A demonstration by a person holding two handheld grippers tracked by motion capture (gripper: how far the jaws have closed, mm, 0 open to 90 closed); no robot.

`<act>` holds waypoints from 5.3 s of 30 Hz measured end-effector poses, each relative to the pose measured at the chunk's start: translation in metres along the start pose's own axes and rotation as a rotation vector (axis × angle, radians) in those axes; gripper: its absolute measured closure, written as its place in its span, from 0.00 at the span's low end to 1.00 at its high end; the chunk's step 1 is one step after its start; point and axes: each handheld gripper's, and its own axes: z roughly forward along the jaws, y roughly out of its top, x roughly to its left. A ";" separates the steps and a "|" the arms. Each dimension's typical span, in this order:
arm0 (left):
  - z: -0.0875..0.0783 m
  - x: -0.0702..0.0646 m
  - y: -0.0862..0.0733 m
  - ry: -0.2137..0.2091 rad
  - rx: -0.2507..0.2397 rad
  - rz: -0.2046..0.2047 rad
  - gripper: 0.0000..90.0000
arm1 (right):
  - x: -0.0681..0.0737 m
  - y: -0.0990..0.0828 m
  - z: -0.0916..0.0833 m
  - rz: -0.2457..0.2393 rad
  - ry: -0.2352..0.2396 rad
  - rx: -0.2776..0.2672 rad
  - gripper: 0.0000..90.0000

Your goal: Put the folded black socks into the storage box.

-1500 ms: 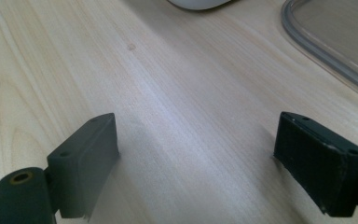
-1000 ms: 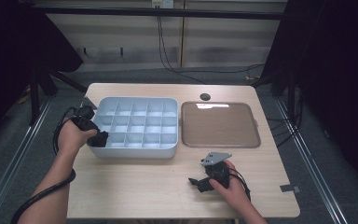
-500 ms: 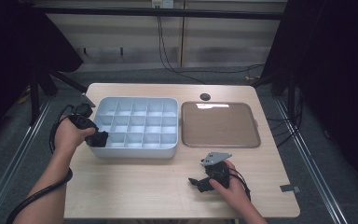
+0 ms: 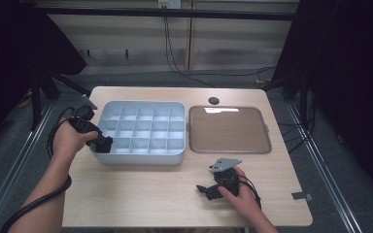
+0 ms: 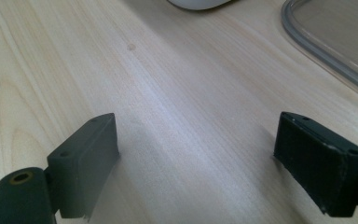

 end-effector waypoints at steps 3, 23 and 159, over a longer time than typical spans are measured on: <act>-0.003 0.001 0.001 0.003 -0.012 0.002 0.65 | 0.000 0.000 0.000 0.000 0.000 0.000 0.14; -0.005 0.001 -0.004 -0.021 -0.057 0.012 0.35 | 0.000 0.000 0.000 0.000 0.000 0.000 0.14; 0.081 -0.089 -0.107 -0.269 -0.154 0.434 0.32 | 0.002 -0.001 -0.002 -0.003 0.002 0.003 0.14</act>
